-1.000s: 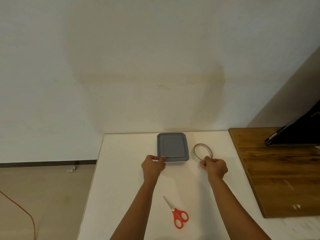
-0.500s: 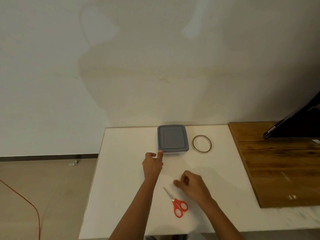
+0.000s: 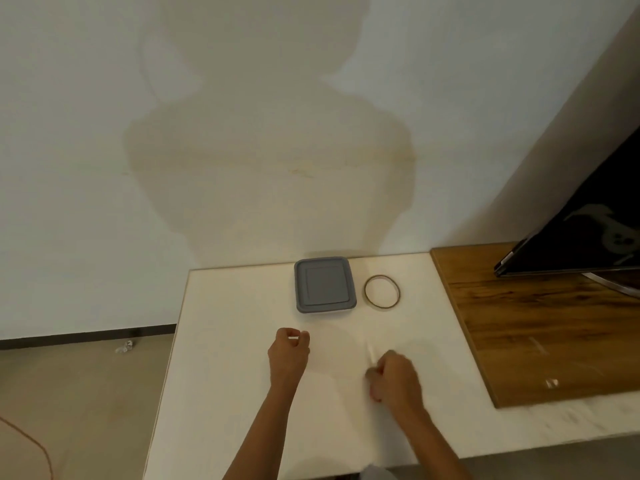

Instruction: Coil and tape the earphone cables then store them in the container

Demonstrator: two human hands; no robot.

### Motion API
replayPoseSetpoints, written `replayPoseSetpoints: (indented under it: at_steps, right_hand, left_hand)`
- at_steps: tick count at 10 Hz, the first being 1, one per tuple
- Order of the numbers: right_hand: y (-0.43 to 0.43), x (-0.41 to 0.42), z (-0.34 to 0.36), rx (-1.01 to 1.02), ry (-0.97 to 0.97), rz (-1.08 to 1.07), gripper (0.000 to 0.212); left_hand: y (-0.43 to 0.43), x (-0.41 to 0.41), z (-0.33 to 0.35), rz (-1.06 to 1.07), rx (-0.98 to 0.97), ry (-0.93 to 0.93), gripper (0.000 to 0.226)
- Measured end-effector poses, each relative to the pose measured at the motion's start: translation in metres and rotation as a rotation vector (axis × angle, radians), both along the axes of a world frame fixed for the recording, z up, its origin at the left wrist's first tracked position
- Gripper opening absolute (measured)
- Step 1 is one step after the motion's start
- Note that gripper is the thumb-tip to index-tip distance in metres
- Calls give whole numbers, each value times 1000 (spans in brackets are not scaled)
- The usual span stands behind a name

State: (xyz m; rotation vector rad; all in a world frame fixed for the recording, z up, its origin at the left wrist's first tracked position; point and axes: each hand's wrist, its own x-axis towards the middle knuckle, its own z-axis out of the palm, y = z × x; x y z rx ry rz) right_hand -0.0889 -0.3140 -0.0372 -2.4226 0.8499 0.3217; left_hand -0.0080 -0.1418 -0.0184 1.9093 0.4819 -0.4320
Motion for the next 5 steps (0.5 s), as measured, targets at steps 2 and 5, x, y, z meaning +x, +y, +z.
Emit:
replayPoseSetpoints:
  at_steps: [2,5]
  right_hand:
    - [-95,69,5,-141,-122,-198,28]
    - [-128,126,0,-176,-37,-135,32]
  left_hand:
    - [-1,8,-8,3,-10,-21,22]
    - [1,13,-8,-53,-5,-45,18]
